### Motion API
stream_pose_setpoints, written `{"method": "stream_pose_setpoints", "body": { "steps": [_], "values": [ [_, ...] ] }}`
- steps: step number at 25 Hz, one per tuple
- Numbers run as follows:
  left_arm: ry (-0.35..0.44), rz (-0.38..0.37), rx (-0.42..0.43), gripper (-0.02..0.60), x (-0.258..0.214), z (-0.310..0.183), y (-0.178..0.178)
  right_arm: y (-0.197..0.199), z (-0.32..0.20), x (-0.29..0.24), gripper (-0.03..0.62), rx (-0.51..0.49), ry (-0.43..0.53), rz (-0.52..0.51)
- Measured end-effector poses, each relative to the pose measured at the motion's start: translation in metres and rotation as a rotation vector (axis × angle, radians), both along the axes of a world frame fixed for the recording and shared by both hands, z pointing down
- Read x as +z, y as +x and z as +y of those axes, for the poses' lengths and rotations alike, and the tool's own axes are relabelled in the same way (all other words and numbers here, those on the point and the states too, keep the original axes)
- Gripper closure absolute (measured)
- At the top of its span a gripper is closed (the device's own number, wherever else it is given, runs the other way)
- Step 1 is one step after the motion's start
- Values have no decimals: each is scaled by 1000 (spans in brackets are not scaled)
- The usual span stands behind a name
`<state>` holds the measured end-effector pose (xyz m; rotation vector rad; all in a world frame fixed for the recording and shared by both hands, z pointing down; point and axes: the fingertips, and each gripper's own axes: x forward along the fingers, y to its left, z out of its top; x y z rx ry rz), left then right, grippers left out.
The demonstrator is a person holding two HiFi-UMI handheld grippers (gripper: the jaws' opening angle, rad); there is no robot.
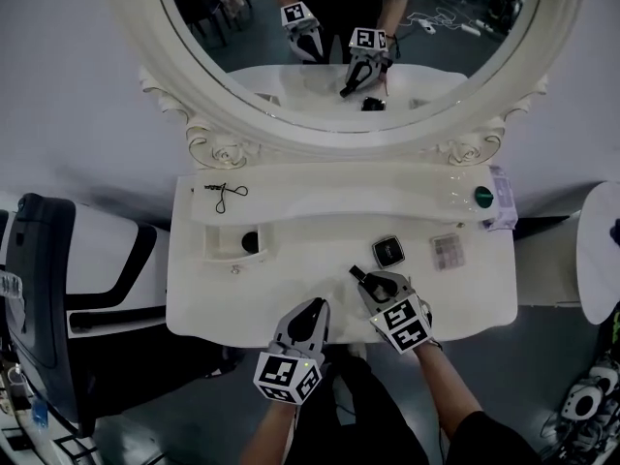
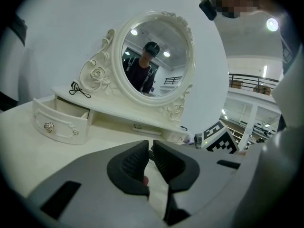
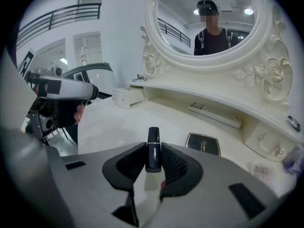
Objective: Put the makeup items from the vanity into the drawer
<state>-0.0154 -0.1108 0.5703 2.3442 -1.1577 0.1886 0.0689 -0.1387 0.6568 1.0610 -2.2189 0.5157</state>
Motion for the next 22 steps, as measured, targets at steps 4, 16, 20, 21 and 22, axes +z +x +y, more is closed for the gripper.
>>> {"method": "stream_pose_setpoints", "body": {
  "steps": [4, 16, 20, 21, 22],
  "values": [
    [26, -4, -10, 555, -18, 3, -2, 5, 6, -34, 485, 55, 50, -78],
    [118, -24, -23, 555, -74, 16, -5, 13, 28, -117, 486, 154, 193, -242],
    [145, -25, -43, 555, -89, 23, -6, 9, 35, -142, 487, 155, 242, -289],
    [151, -22, -54, 555, -93, 24, -8, 7, 37, -149, 487, 154, 257, -303],
    [158, -19, -67, 555, -97, 26, -11, 4, 39, -156, 487, 151, 273, -317]
  ]
}}
